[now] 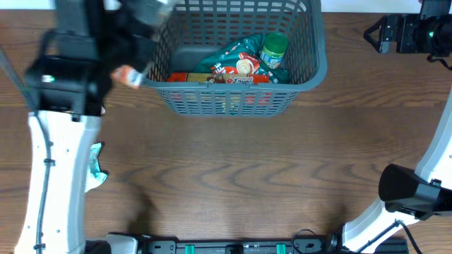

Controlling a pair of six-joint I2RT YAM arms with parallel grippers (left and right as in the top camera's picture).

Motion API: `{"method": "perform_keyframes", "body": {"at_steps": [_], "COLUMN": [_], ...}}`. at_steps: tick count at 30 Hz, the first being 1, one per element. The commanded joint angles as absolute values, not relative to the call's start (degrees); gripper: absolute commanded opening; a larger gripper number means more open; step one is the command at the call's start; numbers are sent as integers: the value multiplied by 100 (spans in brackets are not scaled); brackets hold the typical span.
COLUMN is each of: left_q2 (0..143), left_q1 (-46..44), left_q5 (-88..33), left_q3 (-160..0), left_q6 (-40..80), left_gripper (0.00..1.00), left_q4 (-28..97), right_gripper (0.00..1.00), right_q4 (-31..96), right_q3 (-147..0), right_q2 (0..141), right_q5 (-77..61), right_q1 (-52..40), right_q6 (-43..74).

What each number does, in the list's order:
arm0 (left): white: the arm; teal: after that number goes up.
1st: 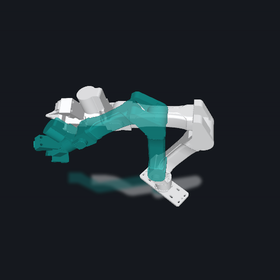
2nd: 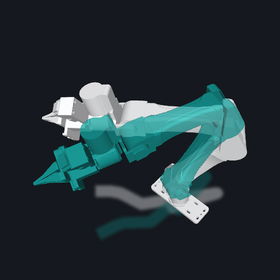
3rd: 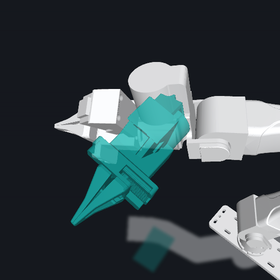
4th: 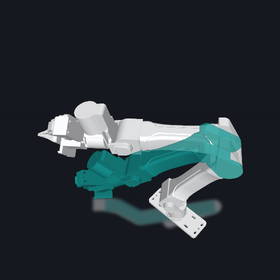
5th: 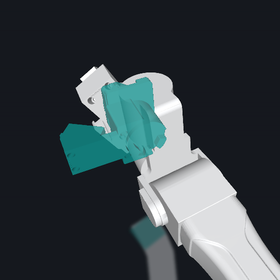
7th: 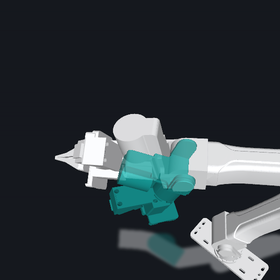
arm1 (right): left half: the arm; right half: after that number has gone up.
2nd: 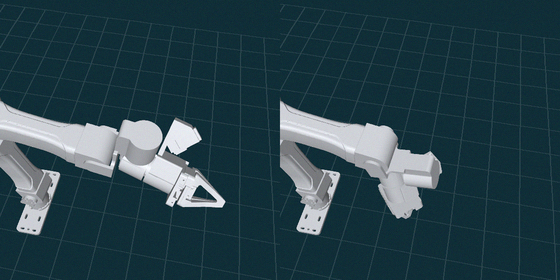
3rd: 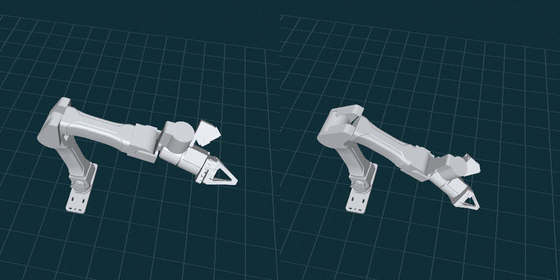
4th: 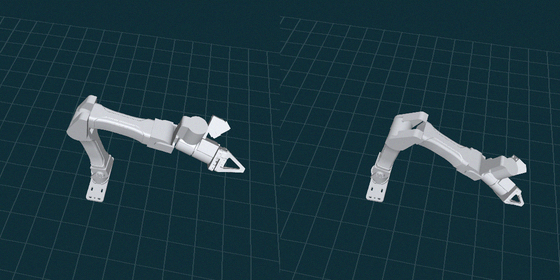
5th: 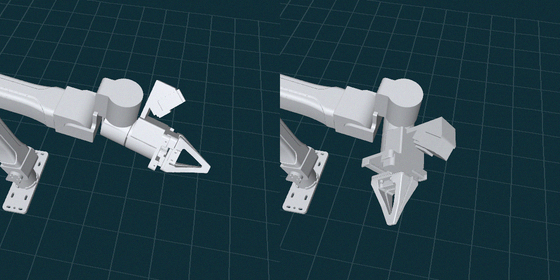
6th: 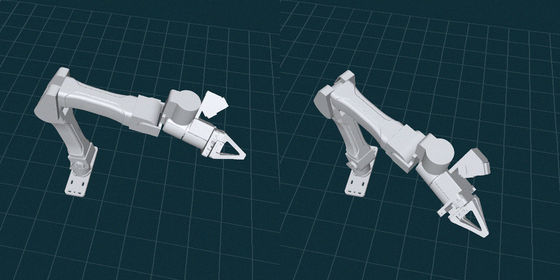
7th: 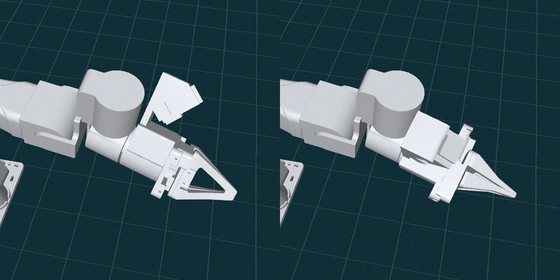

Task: Pack container
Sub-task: 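Grasp the tissue-pack bundle with the left gripper and lift it, then carry the tissue bundle into the basket and open the left gripper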

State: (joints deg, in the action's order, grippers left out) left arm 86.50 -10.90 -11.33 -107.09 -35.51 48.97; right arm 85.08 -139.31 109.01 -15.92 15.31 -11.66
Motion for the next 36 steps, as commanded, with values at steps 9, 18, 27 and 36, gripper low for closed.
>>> {"method": "perform_keyframes", "body": {"at_steps": [9, 18, 27, 36], "left_q2": [9821, 11515, 11649, 10267], "left_q1": [-2215, -2078, -1876, -1887], "left_q5": [-1522, -1081, -1090, -558], "left_q3": [-10910, -10910, -10910, -10995], "left_q6": [-6364, -5791, -5277, -5280], "left_gripper": [6, 35, 72, 99], "left_q4": [3953, 3946, 4066, 4333], "right_gripper": [99, 99, 99, 99], "right_q4": [8573, 8691, 8818, 8818], "right_q3": [-13896, -13896, -13896, -13896], "right_q2": [10908, 10908, 10908, 10908], "right_q5": [-1656, -1656, -1653, -1656], "right_q1": [1566, 1568, 1568, 1566], "right_q6": [-1249, -1249, -1253, -1251]}}
